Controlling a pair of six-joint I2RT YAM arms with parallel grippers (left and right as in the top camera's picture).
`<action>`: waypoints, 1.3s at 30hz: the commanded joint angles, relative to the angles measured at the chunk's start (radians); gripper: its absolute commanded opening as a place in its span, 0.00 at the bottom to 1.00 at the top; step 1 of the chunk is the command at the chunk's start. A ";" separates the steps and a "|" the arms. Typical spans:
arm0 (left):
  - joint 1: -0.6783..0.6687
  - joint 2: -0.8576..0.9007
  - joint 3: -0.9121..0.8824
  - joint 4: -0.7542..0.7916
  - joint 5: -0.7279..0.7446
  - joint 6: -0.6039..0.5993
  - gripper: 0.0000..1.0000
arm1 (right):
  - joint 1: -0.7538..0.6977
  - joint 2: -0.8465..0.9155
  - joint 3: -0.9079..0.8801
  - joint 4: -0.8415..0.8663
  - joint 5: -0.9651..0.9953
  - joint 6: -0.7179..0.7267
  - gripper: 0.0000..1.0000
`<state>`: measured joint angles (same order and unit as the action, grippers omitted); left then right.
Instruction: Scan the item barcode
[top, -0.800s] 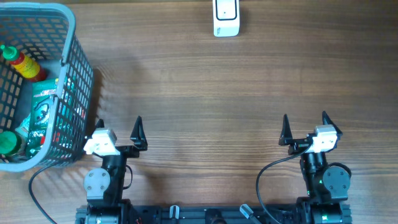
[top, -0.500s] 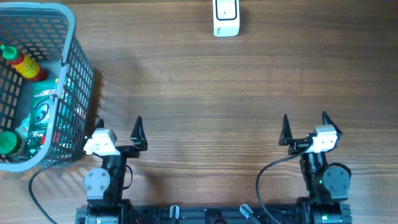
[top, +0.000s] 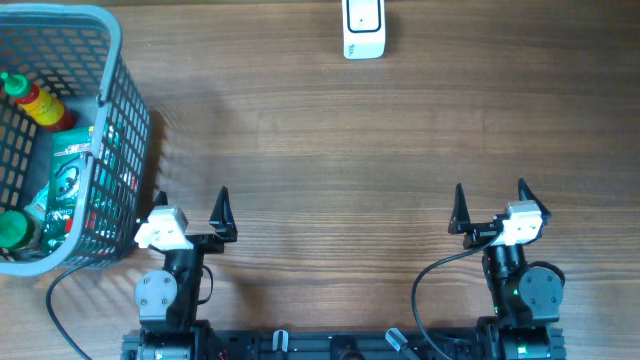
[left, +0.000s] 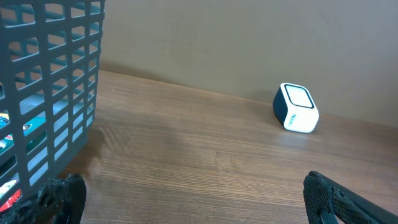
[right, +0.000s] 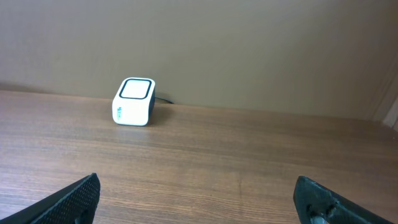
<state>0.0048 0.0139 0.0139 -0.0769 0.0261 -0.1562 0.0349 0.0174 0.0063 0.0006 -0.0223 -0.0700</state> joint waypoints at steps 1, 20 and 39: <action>-0.003 -0.010 -0.008 0.002 -0.009 -0.009 1.00 | 0.004 -0.007 -0.001 0.003 -0.006 -0.007 1.00; -0.003 -0.010 -0.008 0.002 -0.009 -0.009 1.00 | 0.004 -0.007 -0.001 0.003 -0.006 -0.007 1.00; -0.002 -0.009 -0.008 0.022 0.033 -0.011 1.00 | 0.004 -0.007 -0.001 0.003 -0.006 -0.008 1.00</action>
<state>0.0048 0.0139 0.0139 -0.0750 0.0277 -0.1566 0.0349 0.0174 0.0063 0.0006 -0.0223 -0.0700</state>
